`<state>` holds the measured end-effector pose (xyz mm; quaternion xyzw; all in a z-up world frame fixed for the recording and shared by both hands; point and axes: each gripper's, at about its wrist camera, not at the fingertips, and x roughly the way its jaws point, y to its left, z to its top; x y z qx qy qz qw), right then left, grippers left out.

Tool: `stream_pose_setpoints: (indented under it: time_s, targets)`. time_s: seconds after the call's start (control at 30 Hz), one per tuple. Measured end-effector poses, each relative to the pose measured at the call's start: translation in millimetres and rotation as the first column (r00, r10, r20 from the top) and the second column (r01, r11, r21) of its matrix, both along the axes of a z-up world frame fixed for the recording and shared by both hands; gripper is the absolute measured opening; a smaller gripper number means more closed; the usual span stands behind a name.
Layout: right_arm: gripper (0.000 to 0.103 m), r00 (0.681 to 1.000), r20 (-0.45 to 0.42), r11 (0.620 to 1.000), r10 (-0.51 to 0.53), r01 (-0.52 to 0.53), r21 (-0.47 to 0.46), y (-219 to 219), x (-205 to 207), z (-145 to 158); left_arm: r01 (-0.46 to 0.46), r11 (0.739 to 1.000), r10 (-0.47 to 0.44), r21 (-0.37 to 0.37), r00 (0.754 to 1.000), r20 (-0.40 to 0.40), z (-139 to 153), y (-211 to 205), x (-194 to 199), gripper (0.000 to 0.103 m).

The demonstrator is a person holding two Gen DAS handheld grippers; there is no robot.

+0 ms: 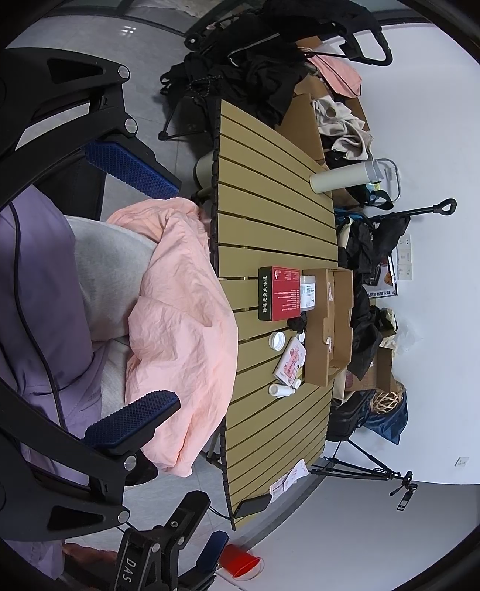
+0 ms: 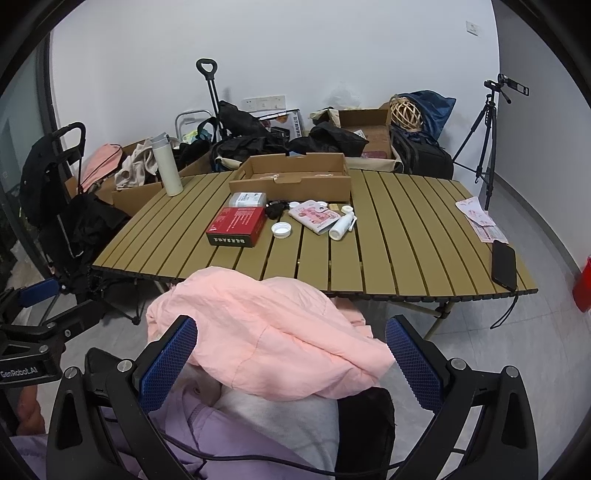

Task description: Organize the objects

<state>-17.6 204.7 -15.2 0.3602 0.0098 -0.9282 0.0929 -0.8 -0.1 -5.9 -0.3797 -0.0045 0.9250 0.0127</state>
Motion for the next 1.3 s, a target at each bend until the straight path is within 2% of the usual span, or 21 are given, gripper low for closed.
stream_pose_setpoints:
  time_s: [0.6,0.83,0.93,1.0,1.03,1.13,1.23,1.3]
  targets:
    - [0.103,1.0,-0.019,1.0,-0.009,0.009,0.025,2,0,-3,0.005,1.0,-0.005,0.001,1.0,-0.006,0,-1,0,0.103]
    - [0.103,0.998,-0.059,0.999,-0.032,0.034,0.035,5,-4,-12,-0.032,0.998,0.035,0.052,0.998,-0.06,-6,-22,-6,0.103]
    - [0.103,0.993,-0.115,1.0,-0.01,0.012,0.022,5,-6,-16,-0.045,0.997,0.049,0.07,0.997,-0.056,-15,-26,-11,0.103]
    - [0.103,0.979,-0.193,0.998,0.066,-0.06,0.034,0,-3,-21,-0.044,0.997,0.048,0.062,0.997,-0.057,-25,-25,-15,0.103]
    - [0.103,0.976,-0.19,0.993,0.103,-0.091,0.07,-6,-4,-26,-0.036,0.998,0.038,0.054,0.998,-0.048,-30,-23,-18,0.103]
    - [0.103,0.981,-0.083,0.978,0.173,-0.161,0.131,-22,-15,-48,0.016,0.999,-0.018,0.039,0.999,0.042,-50,-17,-36,0.103]
    - [0.103,0.983,0.022,0.976,0.183,-0.184,0.119,-25,-34,-68,0.019,0.999,-0.023,0.037,0.993,0.119,-70,-16,-57,0.103]
    - [0.103,0.982,0.083,0.979,0.17,-0.178,0.096,-22,-53,-78,0.04,0.998,-0.047,0.045,0.984,0.169,-81,-18,-74,0.097]
